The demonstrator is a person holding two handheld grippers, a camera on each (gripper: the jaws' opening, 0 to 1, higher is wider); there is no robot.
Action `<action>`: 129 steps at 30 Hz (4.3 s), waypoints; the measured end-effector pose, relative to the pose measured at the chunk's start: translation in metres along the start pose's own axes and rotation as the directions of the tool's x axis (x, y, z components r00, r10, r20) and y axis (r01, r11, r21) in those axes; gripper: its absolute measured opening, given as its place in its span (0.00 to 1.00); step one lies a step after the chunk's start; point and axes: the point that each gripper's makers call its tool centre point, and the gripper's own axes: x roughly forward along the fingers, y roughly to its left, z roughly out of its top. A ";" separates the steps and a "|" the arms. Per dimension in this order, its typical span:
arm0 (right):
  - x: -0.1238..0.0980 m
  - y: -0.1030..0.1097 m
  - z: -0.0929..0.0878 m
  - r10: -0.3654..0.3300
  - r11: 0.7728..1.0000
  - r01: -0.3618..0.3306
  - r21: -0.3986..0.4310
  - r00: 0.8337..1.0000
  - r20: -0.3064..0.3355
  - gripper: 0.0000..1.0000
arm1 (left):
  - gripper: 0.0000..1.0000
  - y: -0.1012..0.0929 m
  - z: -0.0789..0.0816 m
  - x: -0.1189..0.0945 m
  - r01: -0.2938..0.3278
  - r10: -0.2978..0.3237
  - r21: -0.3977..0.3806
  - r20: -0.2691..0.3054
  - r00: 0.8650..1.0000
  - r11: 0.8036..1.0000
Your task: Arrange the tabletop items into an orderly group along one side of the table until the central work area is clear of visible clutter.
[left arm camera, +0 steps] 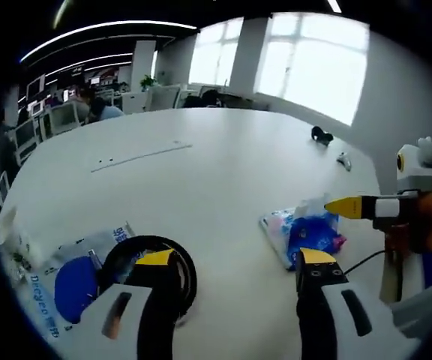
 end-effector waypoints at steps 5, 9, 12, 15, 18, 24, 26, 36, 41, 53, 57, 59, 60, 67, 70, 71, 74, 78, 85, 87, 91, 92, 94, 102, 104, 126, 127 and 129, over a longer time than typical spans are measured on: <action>0.011 0.023 0.002 0.047 0.998 -0.048 -0.050 0.999 -0.017 0.60 | 0.68 0.023 -0.003 -0.014 -0.053 0.053 -0.053 0.016 0.998 0.997; 0.020 0.038 0.000 0.075 0.994 -0.078 -0.083 0.996 -0.039 0.61 | 0.69 0.043 -0.007 -0.025 -0.097 0.099 -0.097 0.020 0.995 0.991; 0.028 0.052 -0.002 0.099 0.989 -0.105 -0.105 0.993 -0.061 0.62 | 0.71 0.056 -0.007 -0.033 -0.128 0.133 -0.118 0.028 0.991 0.985; 0.034 0.065 -0.002 0.122 0.982 -0.132 -0.138 0.990 -0.077 0.62 | 0.72 0.066 -0.009 -0.040 -0.158 0.163 -0.128 0.028 0.986 0.979; 0.042 0.077 -0.001 0.140 0.977 -0.153 -0.148 0.986 -0.094 0.62 | 0.72 0.078 -0.015 -0.044 -0.193 0.197 -0.148 0.015 0.980 0.970; 0.057 0.102 0.007 0.184 0.960 -0.202 -0.192 0.977 -0.110 0.62 | 0.72 0.098 -0.029 -0.049 -0.263 0.265 -0.195 -0.016 0.964 0.945; 0.063 0.107 0.008 0.194 0.954 -0.215 -0.208 0.974 -0.117 0.62 | 0.72 0.101 -0.031 -0.049 -0.274 0.276 -0.206 -0.021 0.961 0.939; 0.081 0.129 -0.003 0.230 0.938 -0.264 -0.227 0.959 -0.165 0.62 | 0.71 0.120 -0.046 -0.049 -0.339 0.334 -0.250 -0.065 0.940 0.907; 0.091 0.135 -0.013 0.234 0.929 -0.279 -0.242 0.952 -0.198 0.61 | 0.71 0.126 -0.051 -0.048 -0.359 0.352 -0.267 -0.076 0.933 0.894; 0.112 0.157 -0.026 0.261 0.907 -0.327 -0.265 0.931 -0.255 0.60 | 0.68 0.130 -0.052 -0.045 -0.384 0.377 -0.283 -0.079 0.923 0.879; 0.118 0.161 -0.033 0.259 0.900 -0.336 -0.279 0.925 -0.278 0.59 | 0.67 0.131 -0.052 -0.043 -0.400 0.391 -0.267 -0.088 0.916 0.877; 0.121 0.163 -0.037 0.260 0.897 -0.341 -0.280 0.921 -0.289 0.59 | 0.69 0.134 -0.055 -0.045 -0.440 0.429 -0.247 -0.101 0.898 0.864; 0.122 0.164 -0.040 0.262 0.896 -0.345 -0.278 0.918 -0.297 0.59 | 0.69 0.133 -0.055 -0.044 -0.440 0.429 -0.247 -0.099 0.898 0.863; 0.129 0.164 -0.052 0.250 0.895 -0.347 -0.280 0.910 -0.330 0.55 | 0.67 0.130 -0.059 -0.041 -0.479 0.464 -0.184 -0.120 0.878 0.858; 0.132 0.160 -0.051 0.225 0.895 -0.328 -0.302 0.917 -0.328 0.50 | 0.64 0.131 -0.057 -0.042 -0.499 0.483 -0.212 -0.126 0.867 0.840; 0.133 0.159 -0.050 0.223 0.897 -0.325 -0.300 0.918 -0.327 0.50 | 0.62 0.131 -0.057 -0.041 -0.504 0.488 -0.216 -0.125 0.864 0.836; 0.138 0.158 -0.050 0.225 0.900 -0.325 -0.292 0.918 -0.328 0.49 | 0.60 0.131 -0.056 -0.038 -0.513 0.497 -0.218 -0.129 0.858 0.830; 0.142 0.155 -0.052 0.200 0.890 -0.318 -0.327 0.916 -0.348 0.48 | 0.57 0.130 -0.054 -0.035 -0.527 0.506 -0.232 -0.145 0.850 0.818; 0.146 0.159 -0.054 0.188 0.859 -0.326 -0.395 0.918 -0.348 0.46 | 0.55 0.128 -0.052 -0.024 -0.534 0.509 -0.159 -0.172 0.843 0.831; 0.147 0.162 -0.054 0.194 0.847 -0.336 -0.411 0.917 -0.349 0.45 | 0.55 0.128 -0.051 -0.024 -0.538 0.513 -0.167 -0.171 0.841 0.827; 0.151 0.167 -0.057 0.190 0.820 -0.350 -0.453 0.913 -0.361 0.39 | 0.52 0.126 -0.052 -0.022 -0.552 0.523 -0.150 -0.194 0.830 0.820; 0.151 0.167 -0.058 0.188 0.812 -0.354 -0.464 0.912 -0.365 0.38 | 0.52 0.125 -0.052 -0.022 -0.553 0.523 -0.155 -0.196 0.830 0.819; 0.153 0.170 -0.059 0.189 0.794 -0.363 -0.488 0.910 -0.369 0.35 | 0.52 0.124 -0.052 -0.021 -0.556 0.525 -0.147 -0.205 0.826 0.818; 0.153 0.181 -0.062 0.212 0.713 -0.408 -0.570 0.901 -0.379 0.19 | 0.40 0.119 -0.050 -0.017 -0.553 0.518 -0.132 -0.229 0.824 0.822; 0.153 0.180 -0.062 0.213 0.731 -0.403 -0.550 0.901 -0.377 0.18 | 0.33 0.115 -0.049 -0.015 -0.543 0.505 -0.155 -0.225 0.833 0.826; 0.126 0.173 -0.053 0.219 0.719 -0.414 -0.558 0.897 -0.384 0.05 | 0.16 0.096 -0.045 -0.015 -0.463 0.428 -0.152 -0.214 0.878 0.873; 0.122 0.171 -0.052 0.221 0.723 -0.413 -0.554 0.898 -0.381 0.05 | 0.15 0.094 -0.044 -0.016 -0.455 0.423 -0.142 -0.212 0.881 0.879; 0.116 0.169 -0.052 0.218 0.736 -0.404 -0.543 0.901 -0.375 0.05 | 0.15 0.089 -0.043 -0.019 -0.446 0.410 -0.159 -0.213 0.887 0.881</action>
